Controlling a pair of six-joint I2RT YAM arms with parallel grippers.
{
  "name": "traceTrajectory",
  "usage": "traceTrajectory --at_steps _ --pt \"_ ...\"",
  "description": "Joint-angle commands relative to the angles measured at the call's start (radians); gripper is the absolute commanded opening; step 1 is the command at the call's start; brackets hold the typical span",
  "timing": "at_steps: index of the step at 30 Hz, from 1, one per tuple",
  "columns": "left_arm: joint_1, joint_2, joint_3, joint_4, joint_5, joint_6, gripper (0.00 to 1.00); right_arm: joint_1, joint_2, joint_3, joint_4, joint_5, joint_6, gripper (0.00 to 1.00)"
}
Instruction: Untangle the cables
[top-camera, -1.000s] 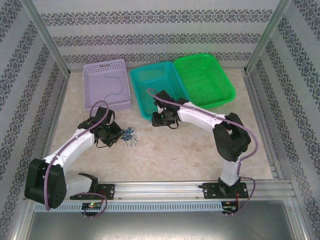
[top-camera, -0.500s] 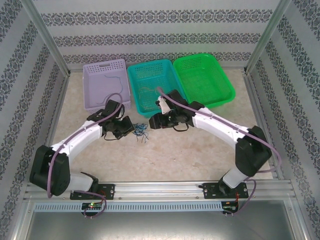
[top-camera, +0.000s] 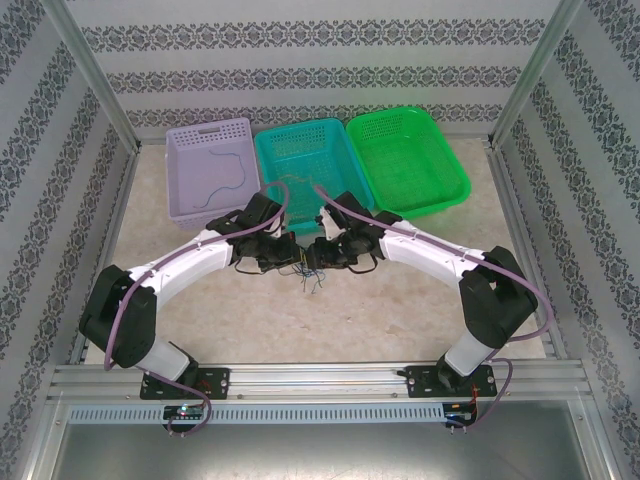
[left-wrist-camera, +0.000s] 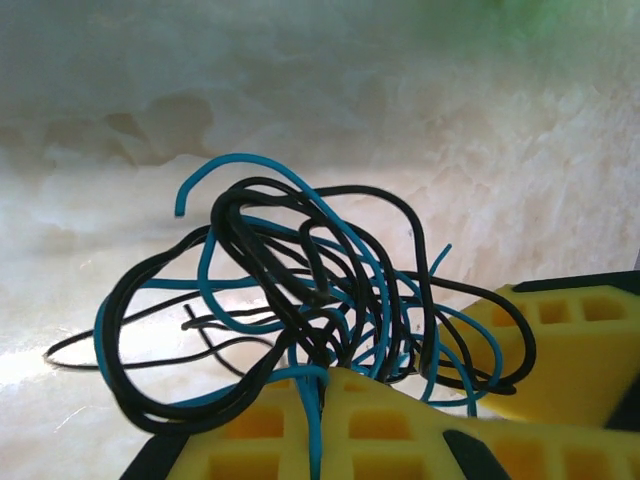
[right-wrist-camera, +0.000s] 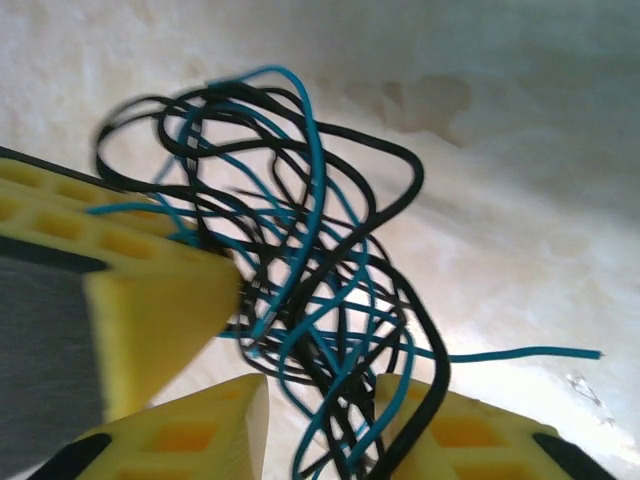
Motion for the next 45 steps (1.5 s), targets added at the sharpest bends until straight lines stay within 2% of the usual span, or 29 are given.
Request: traceTrajectory --at_steps 1,5,11,18,22,25,27,28,29,31,39,45 --pt "-0.013 -0.045 -0.001 0.066 0.03 0.034 0.0 -0.006 -0.013 -0.031 -0.019 0.073 0.009 0.2" --pt "-0.013 -0.123 -0.033 0.055 -0.006 0.058 0.0 -0.057 -0.063 -0.103 -0.017 0.119 0.017 0.0" --pt "0.01 -0.199 -0.063 -0.07 -0.151 0.081 0.0 -0.16 -0.16 -0.211 0.023 0.053 0.006 0.0" --pt "0.029 -0.255 -0.087 -0.151 -0.303 0.059 0.0 -0.238 -0.211 -0.254 -0.008 0.041 -0.015 0.0" --pt "0.031 -0.262 -0.091 -0.145 -0.3 0.066 0.0 -0.268 -0.237 -0.273 -0.004 0.018 -0.015 0.0" --pt "0.032 -0.251 -0.107 -0.093 -0.236 0.067 0.0 -0.268 -0.231 -0.273 0.028 -0.055 -0.013 0.0" --pt "0.03 -0.24 -0.115 -0.041 -0.177 0.067 0.0 -0.264 -0.218 -0.271 0.058 -0.127 -0.002 0.1" --pt "0.028 -0.233 -0.118 -0.016 -0.147 0.069 0.0 -0.258 -0.213 -0.268 0.064 -0.147 0.003 0.19" --pt "0.024 -0.228 -0.116 0.002 -0.126 0.074 0.0 -0.252 -0.217 -0.267 0.063 -0.151 0.007 0.28" --pt "0.015 -0.223 -0.109 0.017 -0.106 0.102 0.0 -0.248 -0.241 -0.277 0.071 -0.146 0.019 0.37" --pt "0.007 -0.236 -0.102 0.029 -0.041 0.267 0.0 -0.254 -0.318 -0.278 0.132 -0.168 0.096 0.43" --pt "0.0 -0.293 -0.144 0.091 0.074 0.408 0.0 -0.254 -0.262 -0.225 0.183 -0.202 0.145 0.5"
